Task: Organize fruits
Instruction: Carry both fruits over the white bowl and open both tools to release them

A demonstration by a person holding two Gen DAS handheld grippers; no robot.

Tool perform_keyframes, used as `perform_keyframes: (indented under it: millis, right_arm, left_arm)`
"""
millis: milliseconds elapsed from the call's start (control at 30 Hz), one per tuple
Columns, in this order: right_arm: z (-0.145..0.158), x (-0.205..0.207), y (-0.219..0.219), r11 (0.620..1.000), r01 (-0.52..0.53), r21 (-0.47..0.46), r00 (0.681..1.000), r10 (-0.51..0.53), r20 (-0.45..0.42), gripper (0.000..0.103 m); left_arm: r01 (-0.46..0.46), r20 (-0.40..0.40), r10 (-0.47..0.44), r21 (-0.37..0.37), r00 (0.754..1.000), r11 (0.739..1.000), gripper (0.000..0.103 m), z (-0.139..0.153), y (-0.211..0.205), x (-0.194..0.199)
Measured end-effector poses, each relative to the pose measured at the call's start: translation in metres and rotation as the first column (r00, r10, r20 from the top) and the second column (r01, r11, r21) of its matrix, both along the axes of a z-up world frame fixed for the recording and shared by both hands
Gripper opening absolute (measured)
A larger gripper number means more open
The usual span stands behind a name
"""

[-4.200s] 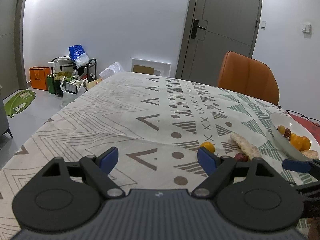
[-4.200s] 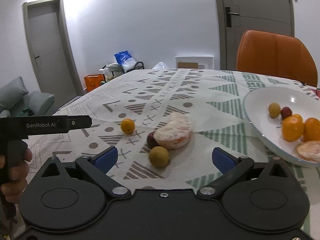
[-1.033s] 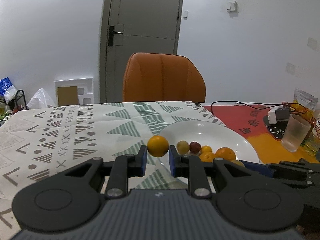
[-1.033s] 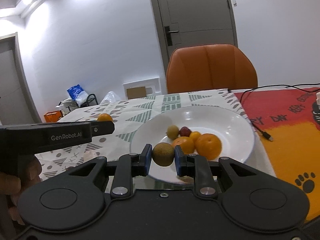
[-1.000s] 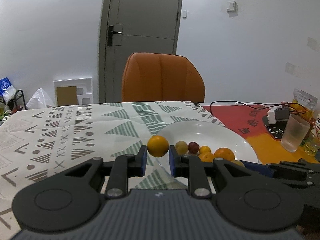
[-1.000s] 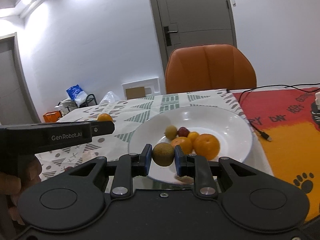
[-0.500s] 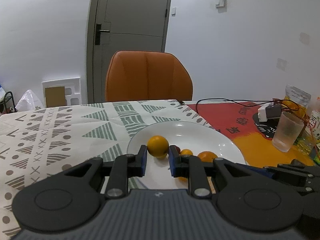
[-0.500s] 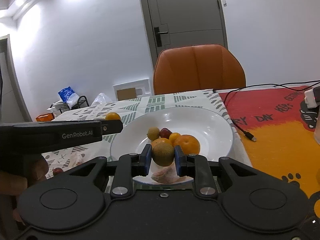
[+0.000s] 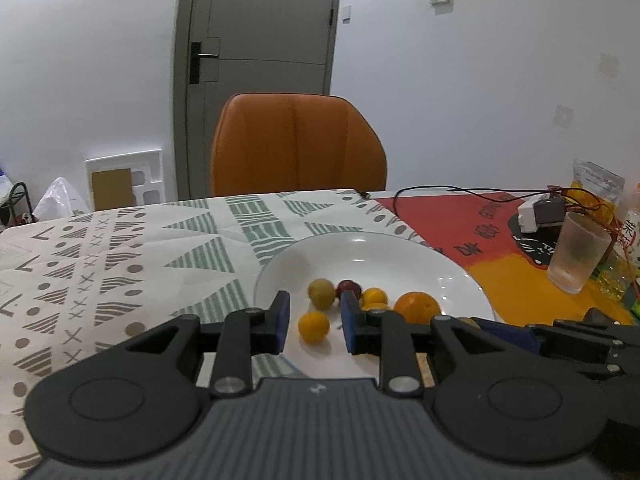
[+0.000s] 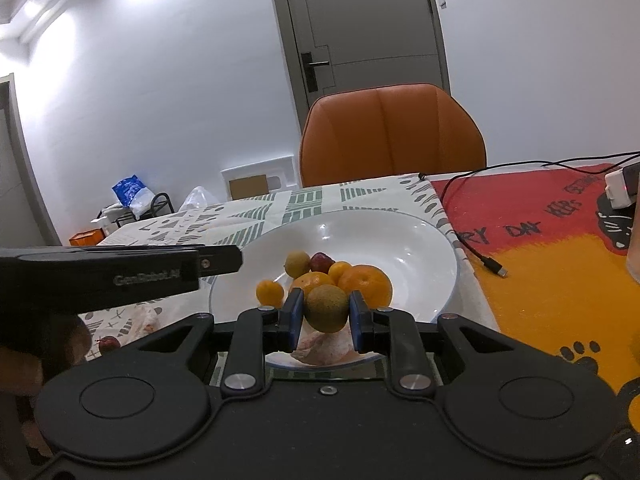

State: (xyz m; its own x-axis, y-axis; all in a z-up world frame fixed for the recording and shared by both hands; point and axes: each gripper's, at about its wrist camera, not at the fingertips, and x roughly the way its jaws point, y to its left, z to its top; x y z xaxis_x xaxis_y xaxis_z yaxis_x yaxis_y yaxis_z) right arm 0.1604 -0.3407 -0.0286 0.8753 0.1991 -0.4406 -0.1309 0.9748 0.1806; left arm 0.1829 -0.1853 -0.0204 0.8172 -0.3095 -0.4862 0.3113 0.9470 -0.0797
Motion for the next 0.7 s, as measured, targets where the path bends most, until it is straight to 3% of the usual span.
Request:
perform_keyframes:
  millis: [367,700]
  right_arm:
    - [-0.001,0.008,0.010,1.000,-0.025,0.006,1.000,0.025,0.006,0.022]
    - [0.003,0.016,0.021,0.999,-0.034,0.016,0.999,0.033,0.034,0.023]
  left_arm:
    - [-0.067,-0.015,0.067,0.014,0.998,0.998,0.027,-0.001,0.029,-0.009]
    - [-0.135,-0.014,0.135,0.029,0.991,0.990,0.036,0.002,0.057,-0.020]
